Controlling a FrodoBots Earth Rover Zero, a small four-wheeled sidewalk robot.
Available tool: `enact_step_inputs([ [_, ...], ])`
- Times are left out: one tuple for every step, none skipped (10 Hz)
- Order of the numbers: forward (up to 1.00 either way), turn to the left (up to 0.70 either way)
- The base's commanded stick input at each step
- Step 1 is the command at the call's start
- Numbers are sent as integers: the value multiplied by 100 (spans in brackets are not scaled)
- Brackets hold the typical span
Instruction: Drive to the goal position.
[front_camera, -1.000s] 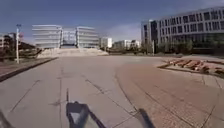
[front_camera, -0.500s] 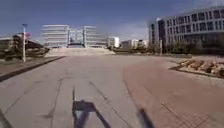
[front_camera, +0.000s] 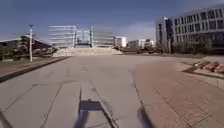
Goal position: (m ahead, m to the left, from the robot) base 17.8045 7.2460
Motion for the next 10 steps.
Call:
enact_step_inputs([
  [70, 0],
  [70, 0],
  [70, 0],
  [70, 0],
  [70, 0],
  [70, 0],
  [70, 0],
  [70, 0],
  [70, 0],
  [70, 0],
])
